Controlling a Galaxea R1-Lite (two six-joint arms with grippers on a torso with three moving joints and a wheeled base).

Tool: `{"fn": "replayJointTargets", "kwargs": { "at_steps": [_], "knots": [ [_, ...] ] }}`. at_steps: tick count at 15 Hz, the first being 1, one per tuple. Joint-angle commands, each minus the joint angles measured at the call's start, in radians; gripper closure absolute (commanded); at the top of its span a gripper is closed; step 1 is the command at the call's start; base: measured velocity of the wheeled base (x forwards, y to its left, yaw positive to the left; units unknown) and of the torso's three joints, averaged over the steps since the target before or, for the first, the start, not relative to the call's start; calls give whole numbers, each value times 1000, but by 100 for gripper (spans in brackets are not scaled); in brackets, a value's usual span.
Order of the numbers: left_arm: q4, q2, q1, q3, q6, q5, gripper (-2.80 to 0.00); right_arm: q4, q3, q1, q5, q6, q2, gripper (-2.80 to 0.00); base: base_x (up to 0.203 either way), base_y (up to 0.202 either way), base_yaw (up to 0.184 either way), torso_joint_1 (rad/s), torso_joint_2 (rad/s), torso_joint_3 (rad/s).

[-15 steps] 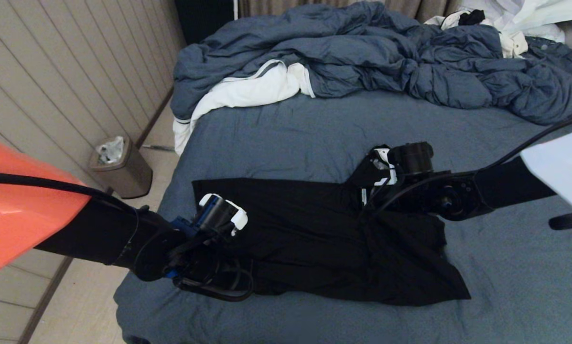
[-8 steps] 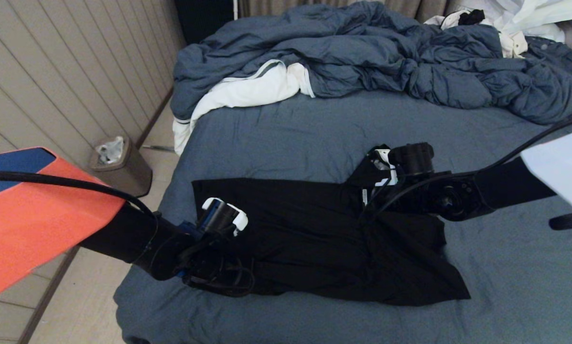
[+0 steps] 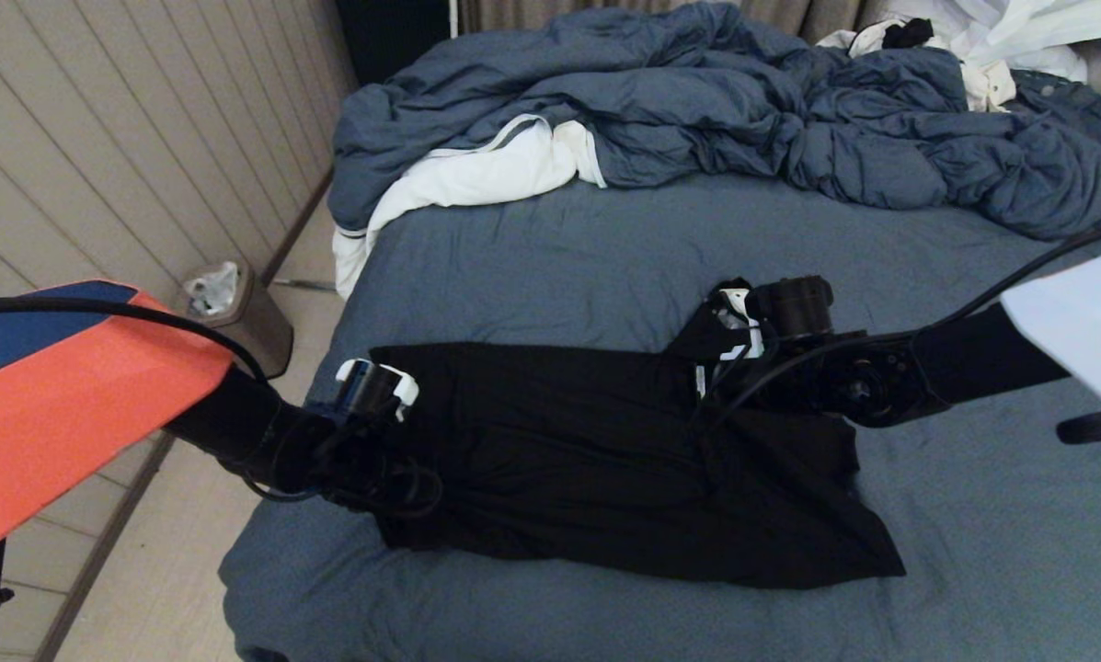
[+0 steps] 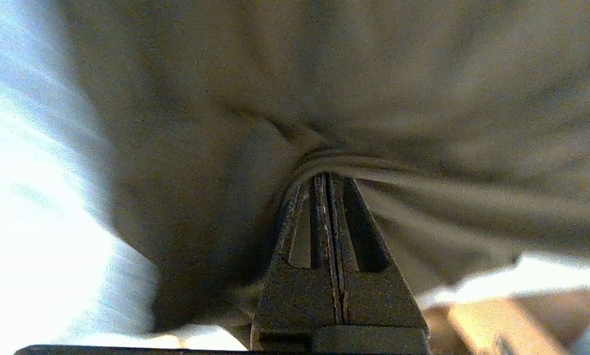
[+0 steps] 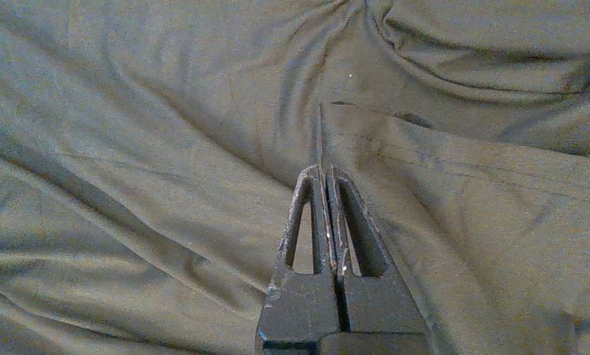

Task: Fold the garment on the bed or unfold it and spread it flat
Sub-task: Fold the black T-shirt

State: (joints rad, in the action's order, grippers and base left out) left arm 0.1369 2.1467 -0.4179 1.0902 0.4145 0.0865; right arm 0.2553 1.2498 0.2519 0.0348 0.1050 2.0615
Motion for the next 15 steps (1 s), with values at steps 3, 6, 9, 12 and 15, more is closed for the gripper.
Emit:
{"fn": "replayJointTargets", "kwargs": {
  "at_steps": [3,6,9,12,15],
  "knots": [
    [1,-53,116,74,4,9,0,2,0,1,0,-1,9,0,0,0,0,0,0,0],
    [5,-41,125,93,12,12,0,4,2,1,0,-4,16,0,0,0,0,0,0,0],
    [-1,-58,126,99,22,13,0,2,3,-2,-1,-4,14,0,0,0,0,0,0,0],
    [-7,-169,126,-17,19,16,0,2,5,-3,-1,-5,12,0,0,0,0,0,0,0],
    [-7,-341,115,-156,12,57,0,2,11,-5,0,-5,8,0,0,0,0,0,0,0]
  ]
}}
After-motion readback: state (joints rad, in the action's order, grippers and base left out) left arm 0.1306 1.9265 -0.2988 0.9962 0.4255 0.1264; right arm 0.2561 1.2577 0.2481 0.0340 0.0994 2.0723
